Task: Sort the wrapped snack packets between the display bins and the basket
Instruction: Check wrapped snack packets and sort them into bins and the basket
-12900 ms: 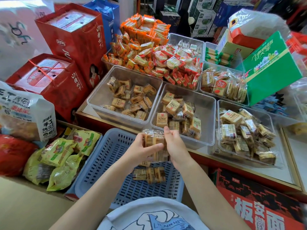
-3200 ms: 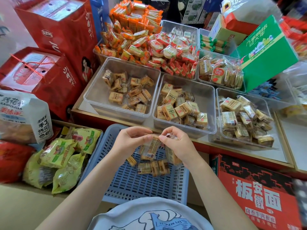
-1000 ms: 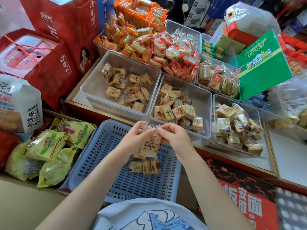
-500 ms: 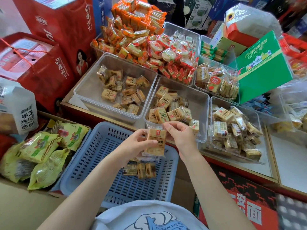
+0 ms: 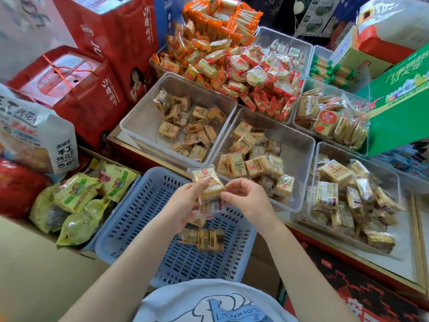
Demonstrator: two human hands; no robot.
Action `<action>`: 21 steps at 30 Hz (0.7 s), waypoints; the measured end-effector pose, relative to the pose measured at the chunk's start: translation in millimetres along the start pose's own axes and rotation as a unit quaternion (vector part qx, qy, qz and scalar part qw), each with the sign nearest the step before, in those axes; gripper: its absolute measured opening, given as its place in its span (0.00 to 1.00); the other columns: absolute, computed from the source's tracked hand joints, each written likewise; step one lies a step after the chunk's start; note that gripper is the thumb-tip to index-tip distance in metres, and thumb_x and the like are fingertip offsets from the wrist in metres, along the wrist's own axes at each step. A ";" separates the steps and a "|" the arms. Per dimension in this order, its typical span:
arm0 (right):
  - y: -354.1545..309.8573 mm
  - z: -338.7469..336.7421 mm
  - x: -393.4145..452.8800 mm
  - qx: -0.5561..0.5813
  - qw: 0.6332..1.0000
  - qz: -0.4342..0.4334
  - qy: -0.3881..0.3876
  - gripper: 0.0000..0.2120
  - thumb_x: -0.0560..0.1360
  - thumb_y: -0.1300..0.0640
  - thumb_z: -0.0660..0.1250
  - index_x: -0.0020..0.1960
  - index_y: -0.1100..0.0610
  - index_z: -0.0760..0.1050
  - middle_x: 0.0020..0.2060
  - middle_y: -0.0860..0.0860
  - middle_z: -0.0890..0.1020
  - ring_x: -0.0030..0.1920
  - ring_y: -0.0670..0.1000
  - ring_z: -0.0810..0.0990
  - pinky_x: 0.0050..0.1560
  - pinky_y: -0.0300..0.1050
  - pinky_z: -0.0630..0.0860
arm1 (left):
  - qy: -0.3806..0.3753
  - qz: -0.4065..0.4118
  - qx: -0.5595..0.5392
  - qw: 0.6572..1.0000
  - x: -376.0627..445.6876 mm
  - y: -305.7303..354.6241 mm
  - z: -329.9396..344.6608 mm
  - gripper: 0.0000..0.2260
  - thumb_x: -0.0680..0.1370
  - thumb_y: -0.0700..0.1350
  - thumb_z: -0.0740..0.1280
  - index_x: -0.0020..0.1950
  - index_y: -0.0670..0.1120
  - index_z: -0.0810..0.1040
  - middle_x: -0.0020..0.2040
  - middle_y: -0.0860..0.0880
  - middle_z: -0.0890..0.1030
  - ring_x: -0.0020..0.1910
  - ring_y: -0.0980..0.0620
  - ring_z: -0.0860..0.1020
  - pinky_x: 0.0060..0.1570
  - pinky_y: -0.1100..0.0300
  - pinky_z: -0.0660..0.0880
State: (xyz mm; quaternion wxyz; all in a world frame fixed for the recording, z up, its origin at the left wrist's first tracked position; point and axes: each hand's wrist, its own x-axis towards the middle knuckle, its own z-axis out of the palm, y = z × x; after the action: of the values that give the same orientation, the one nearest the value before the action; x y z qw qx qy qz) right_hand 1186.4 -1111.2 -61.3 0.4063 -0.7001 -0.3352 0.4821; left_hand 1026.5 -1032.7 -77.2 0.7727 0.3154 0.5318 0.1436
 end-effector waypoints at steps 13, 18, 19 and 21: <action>-13.3 -56.2 48.6 0.052 0.995 -0.046 0.076 0.03 0.76 0.60 0.75 0.46 0.54 0.82 0.46 0.52 0.84 0.47 0.50 0.83 0.50 0.42 0.82 | 0.076 0.052 0.025 0.995 33.8 46.8 39.3 0.10 0.85 0.54 0.61 0.62 0.51 0.76 0.59 0.41 0.84 0.52 0.41 0.85 0.39 0.51 0.83; -19.1 -96.0 72.5 0.059 0.991 -0.072 0.094 0.04 0.75 0.56 0.76 0.43 0.55 0.83 0.55 0.43 0.81 0.59 0.45 0.79 0.60 0.42 0.77 | 0.077 0.123 0.058 0.988 56.3 68.0 57.5 0.05 0.85 0.45 0.63 0.59 0.53 0.75 0.55 0.48 0.82 0.49 0.50 0.84 0.42 0.54 0.83; -19.8 -102.6 76.3 0.067 0.992 -0.067 0.089 0.04 0.75 0.56 0.75 0.44 0.55 0.83 0.54 0.43 0.83 0.57 0.45 0.81 0.60 0.44 0.78 | 0.065 0.133 0.064 0.987 60.8 72.3 62.8 0.06 0.85 0.45 0.63 0.61 0.53 0.75 0.54 0.48 0.83 0.48 0.51 0.84 0.41 0.55 0.82; -21.5 -112.4 83.9 0.083 0.992 -0.047 0.077 0.04 0.78 0.56 0.73 0.47 0.57 0.83 0.49 0.49 0.86 0.51 0.48 0.84 0.55 0.47 0.81 | 0.036 0.148 0.084 0.985 70.7 79.0 73.3 0.09 0.84 0.46 0.64 0.64 0.52 0.74 0.54 0.48 0.83 0.46 0.53 0.84 0.41 0.57 0.81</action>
State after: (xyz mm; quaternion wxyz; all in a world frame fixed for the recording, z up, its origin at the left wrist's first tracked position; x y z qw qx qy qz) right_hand 1317.3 -1057.0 -52.9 0.5100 -0.6826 -0.2939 0.4331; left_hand 1130.1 -957.8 -61.1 0.6937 0.4494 0.5171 0.2223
